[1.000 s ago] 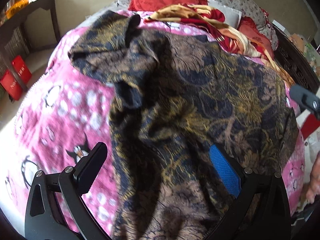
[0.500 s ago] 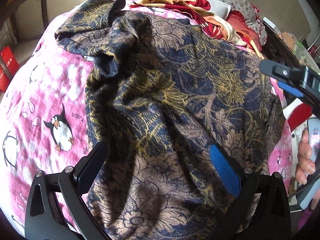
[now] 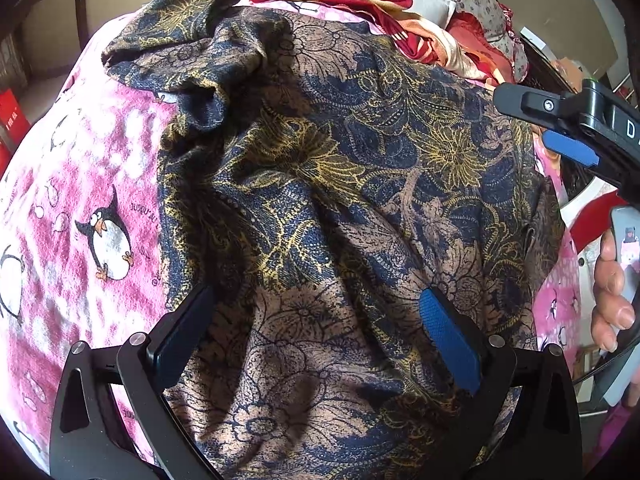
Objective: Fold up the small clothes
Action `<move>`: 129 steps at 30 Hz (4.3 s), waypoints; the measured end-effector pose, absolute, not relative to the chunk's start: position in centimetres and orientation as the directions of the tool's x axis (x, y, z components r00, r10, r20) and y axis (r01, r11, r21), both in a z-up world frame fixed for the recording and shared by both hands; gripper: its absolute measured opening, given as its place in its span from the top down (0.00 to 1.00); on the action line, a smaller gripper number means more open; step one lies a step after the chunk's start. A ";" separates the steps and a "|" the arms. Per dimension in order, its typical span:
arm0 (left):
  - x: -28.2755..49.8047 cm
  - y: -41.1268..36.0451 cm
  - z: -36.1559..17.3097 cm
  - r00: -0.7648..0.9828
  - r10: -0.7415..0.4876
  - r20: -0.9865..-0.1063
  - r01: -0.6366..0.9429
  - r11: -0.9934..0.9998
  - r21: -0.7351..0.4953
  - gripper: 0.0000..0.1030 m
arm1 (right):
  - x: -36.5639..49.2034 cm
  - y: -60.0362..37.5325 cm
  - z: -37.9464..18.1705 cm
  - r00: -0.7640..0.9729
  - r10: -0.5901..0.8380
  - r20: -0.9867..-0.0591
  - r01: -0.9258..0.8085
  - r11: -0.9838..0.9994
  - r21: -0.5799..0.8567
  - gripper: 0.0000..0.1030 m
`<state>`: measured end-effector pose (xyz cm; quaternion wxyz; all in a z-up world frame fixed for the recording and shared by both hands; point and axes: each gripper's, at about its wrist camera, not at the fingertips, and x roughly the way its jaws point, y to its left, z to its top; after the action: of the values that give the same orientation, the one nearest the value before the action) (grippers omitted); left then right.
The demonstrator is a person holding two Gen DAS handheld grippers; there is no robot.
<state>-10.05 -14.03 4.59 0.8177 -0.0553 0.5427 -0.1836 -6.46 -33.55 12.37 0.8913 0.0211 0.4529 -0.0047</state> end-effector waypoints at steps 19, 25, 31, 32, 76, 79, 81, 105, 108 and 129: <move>-6.5 -7.4 5.3 0.476 -0.185 -0.860 0.083 0.983 -0.166 0.01 | -2.0 -27.8 13.4 0.613 0.252 -0.749 -0.158 0.968 0.196 0.21; -4.1 -4.4 4.4 0.477 -0.143 -0.867 0.005 0.987 -0.160 0.01 | 3.8 -21.6 13.1 0.578 0.383 -0.720 -0.284 0.922 0.262 0.21; -2.3 -3.2 4.2 0.474 -0.158 -0.866 -0.011 0.983 -0.185 0.01 | 11.9 -18.5 10.2 0.544 0.397 -0.739 -0.214 0.917 0.336 0.21; -2.1 -3.2 4.2 0.476 -0.158 -0.865 -0.013 0.982 -0.187 0.01 | 13.0 -18.3 9.3 0.532 0.392 -0.751 -0.192 0.919 0.344 0.21; -2.0 -5.5 3.1 0.489 -0.102 -0.867 0.055 0.995 -0.086 0.01 | -0.4 -37.0 14.8 0.662 0.279 -0.695 -0.142 0.958 0.250 0.35; -1.6 -6.2 2.9 0.495 -0.104 -0.863 0.074 0.994 -0.077 0.01 | 3.2 -30.0 13.4 0.598 0.387 -0.702 -0.303 0.920 0.249 0.35; -0.9 -6.3 2.6 0.495 -0.101 -0.863 0.075 0.994 -0.073 0.02 | 6.1 -25.0 12.0 0.553 0.411 -0.725 -0.401 0.894 0.201 0.35; 2.0 0.1 4.6 0.512 -0.230 -0.828 0.071 0.972 -0.226 0.60 | 14.6 -17.0 5.0 0.382 0.538 -0.752 -0.383 0.832 0.401 0.94; 1.2 -0.2 5.9 0.538 -0.220 -0.814 0.082 0.974 -0.210 0.60 | 10.0 -21.6 8.3 0.456 0.526 -0.718 -0.356 0.847 0.394 0.71; 2.8 -11.2 4.4 0.524 -0.152 -0.838 0.231 0.972 -0.032 0.34 | -2.8 -44.0 8.4 0.624 0.016 -0.781 0.163 0.975 0.150 0.51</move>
<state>2.81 -11.15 4.44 0.8719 0.0414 0.4754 -0.1099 -2.83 -44.00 8.42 0.8951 0.1034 0.4317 -0.0411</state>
